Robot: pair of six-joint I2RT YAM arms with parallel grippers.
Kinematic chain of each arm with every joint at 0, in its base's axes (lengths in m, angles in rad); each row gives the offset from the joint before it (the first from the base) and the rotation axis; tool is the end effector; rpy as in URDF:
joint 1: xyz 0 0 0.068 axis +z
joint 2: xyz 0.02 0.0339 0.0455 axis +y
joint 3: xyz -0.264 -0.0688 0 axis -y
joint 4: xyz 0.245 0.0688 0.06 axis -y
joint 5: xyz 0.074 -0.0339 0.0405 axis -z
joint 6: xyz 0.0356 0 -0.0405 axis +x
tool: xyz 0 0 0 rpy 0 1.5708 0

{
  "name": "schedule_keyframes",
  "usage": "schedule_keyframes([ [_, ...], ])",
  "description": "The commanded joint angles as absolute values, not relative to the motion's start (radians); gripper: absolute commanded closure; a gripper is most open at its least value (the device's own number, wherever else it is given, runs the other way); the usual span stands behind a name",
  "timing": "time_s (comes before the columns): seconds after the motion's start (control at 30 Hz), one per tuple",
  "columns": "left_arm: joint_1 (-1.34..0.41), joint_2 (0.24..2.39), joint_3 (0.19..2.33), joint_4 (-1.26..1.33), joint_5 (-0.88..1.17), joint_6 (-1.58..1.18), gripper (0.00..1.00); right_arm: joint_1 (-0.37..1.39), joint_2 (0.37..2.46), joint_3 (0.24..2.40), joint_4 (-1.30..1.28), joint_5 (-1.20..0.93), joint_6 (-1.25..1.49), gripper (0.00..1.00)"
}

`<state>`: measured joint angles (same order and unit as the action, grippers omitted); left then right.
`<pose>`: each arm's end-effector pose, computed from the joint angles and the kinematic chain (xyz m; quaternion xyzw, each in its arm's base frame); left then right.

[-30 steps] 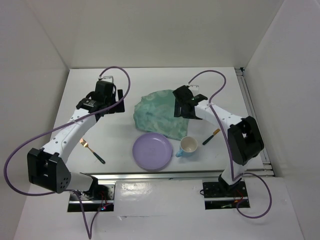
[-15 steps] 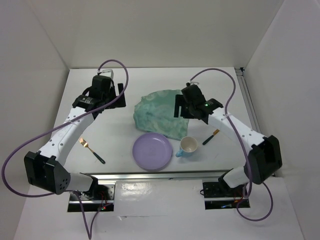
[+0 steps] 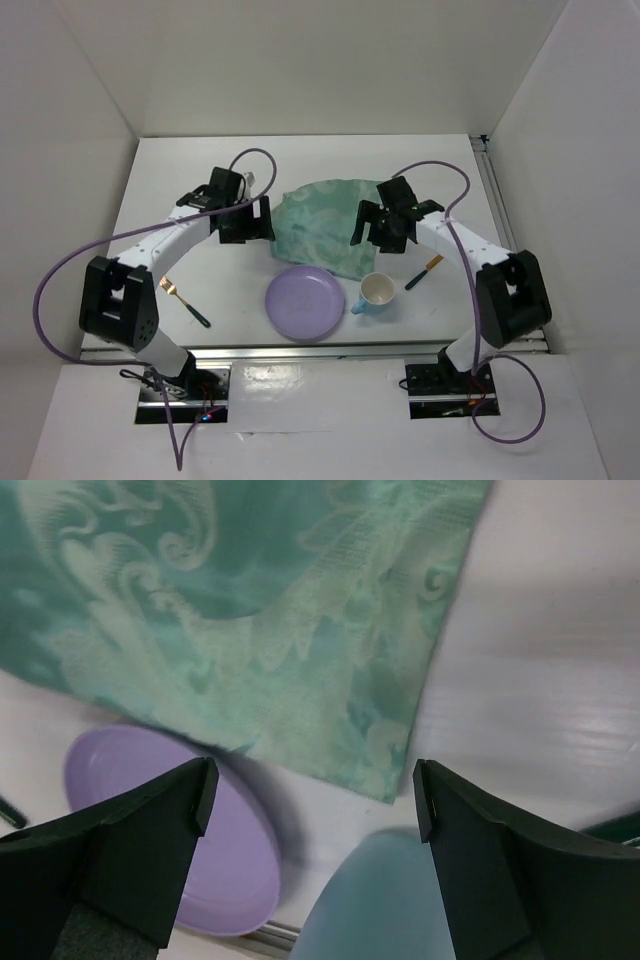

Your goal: Set the dinner table for one person

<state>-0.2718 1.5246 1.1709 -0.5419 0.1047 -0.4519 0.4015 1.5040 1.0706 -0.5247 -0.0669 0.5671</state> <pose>0.3138 -0.0913 0.2632 -0.0675 0.9400 -0.1633 0.2919 0.2871 0.1245 0.2389 0.0688 0.9505 0.1686 0.2519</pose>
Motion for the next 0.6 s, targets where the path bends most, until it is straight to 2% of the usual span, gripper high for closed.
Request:
schedule_keyframes([
  [0.0, -0.268, 1.597, 1.18, -0.479, 0.228, -0.463, 0.01, 0.362, 1.638, 1.132, -0.514, -0.087, 0.536, 0.08],
  [0.3, -0.268, 1.79, 1.293, -0.456, 0.219, -0.463, 0.01, 0.382, 1.865, 1.307, -0.635, -0.025, 0.39, 0.08],
  [0.47, -0.268, 1.884, 1.391, -0.456, 0.29, -0.463, 0.07, 0.382, 1.911, 1.33, -0.644, -0.009, 0.408, 0.06],
  [0.5, -0.268, 1.919, 1.408, -0.456, 0.307, -0.463, 0.1, 0.382, 1.911, 1.33, -0.635, -0.009, 0.408, 0.06],
  [0.53, -0.268, 1.937, 1.426, -0.456, 0.348, -0.463, 0.22, 0.371, 1.922, 1.341, -0.635, -0.009, 0.408, 0.06],
  [0.57, -0.268, 1.972, 1.471, -0.456, 0.363, -0.463, 0.43, 0.371, 1.934, 1.353, -0.635, -0.021, 0.408, 0.06],
])
